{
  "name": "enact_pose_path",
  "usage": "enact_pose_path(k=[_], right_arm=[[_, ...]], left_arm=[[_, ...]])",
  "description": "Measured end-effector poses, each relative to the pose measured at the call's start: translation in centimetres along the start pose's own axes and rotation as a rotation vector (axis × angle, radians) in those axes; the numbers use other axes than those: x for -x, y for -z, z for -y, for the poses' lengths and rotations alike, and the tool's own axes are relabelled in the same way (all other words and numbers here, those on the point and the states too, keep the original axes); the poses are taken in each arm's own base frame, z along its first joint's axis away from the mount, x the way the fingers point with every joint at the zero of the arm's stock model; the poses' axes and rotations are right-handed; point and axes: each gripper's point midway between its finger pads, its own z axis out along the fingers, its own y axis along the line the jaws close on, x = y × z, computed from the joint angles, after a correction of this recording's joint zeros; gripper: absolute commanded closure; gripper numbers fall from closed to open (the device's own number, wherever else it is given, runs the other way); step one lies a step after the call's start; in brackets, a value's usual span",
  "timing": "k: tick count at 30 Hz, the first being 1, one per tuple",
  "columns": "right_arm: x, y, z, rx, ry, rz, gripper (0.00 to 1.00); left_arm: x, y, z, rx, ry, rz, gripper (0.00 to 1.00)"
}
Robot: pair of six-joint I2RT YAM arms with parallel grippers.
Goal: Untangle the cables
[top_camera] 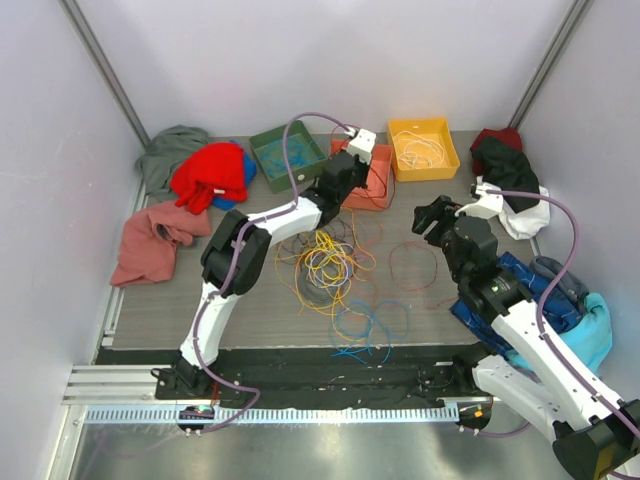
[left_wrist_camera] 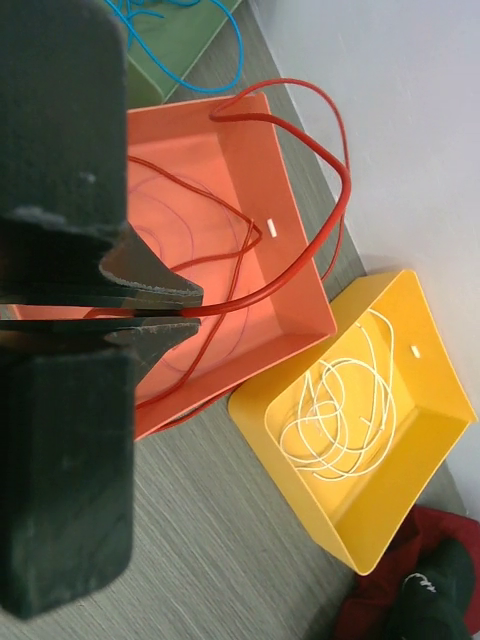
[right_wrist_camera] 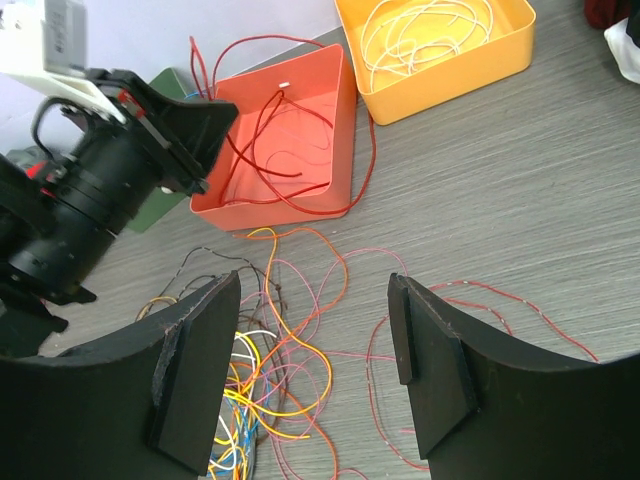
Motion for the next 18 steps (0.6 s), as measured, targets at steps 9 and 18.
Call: enact_pose_path(k=[9, 18], right_arm=[[0.1, 0.0, -0.1, 0.004, -0.002, 0.003, 0.31], [0.1, 0.0, -0.2, 0.007, -0.006, 0.004, 0.31]], left_arm=[[-2.6, 0.9, 1.0, 0.018, -0.124, -0.042, 1.00], [5.9, 2.9, -0.1, 0.051, -0.136, 0.069, 1.00]])
